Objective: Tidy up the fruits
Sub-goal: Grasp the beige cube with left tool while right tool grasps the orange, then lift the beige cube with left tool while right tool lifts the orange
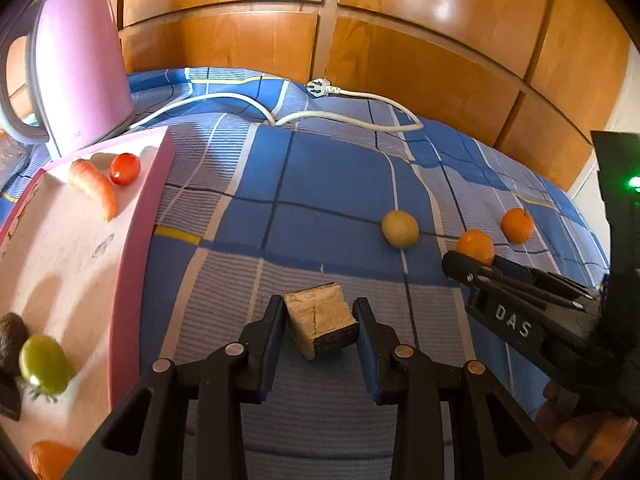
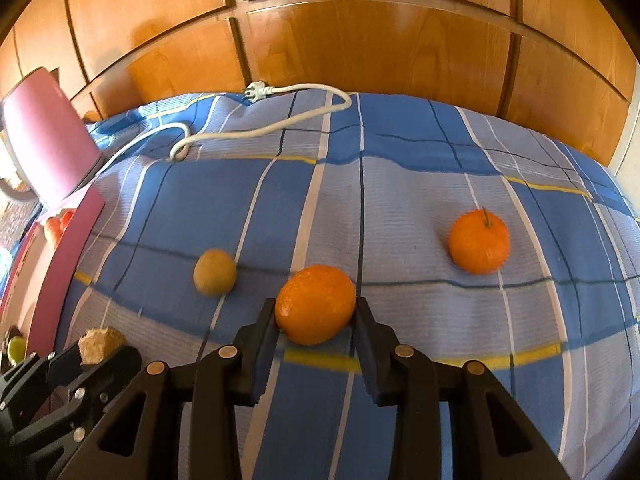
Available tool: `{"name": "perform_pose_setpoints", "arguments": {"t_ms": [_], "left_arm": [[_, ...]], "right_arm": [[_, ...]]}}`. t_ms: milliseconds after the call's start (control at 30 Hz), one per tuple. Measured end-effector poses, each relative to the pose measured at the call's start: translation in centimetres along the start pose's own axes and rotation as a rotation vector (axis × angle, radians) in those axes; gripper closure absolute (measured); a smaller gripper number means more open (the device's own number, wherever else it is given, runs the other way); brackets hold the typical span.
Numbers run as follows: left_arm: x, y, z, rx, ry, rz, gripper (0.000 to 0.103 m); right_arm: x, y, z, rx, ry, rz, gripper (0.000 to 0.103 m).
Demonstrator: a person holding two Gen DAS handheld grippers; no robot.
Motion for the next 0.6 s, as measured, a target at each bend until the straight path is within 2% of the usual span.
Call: {"name": "perform_pose_setpoints", "arguments": {"t_ms": [600], "left_arm": [[1.1,4.3,-2.1,0.023,-0.029,0.078,0.068]], "right_arm": [[-1.2,6.9,-3.1,0.04,0.002,-0.029,0.065]]}}
Point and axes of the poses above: each gripper's, at about its wrist camera, not at the fingertips, and z roughly the way its jaws point, x to its right, y to its underside, the point moved 1 cm from there along z, roughly the way its jaws point, and after that the axes turned 12 degrees about -x, right-handed, at the moved point
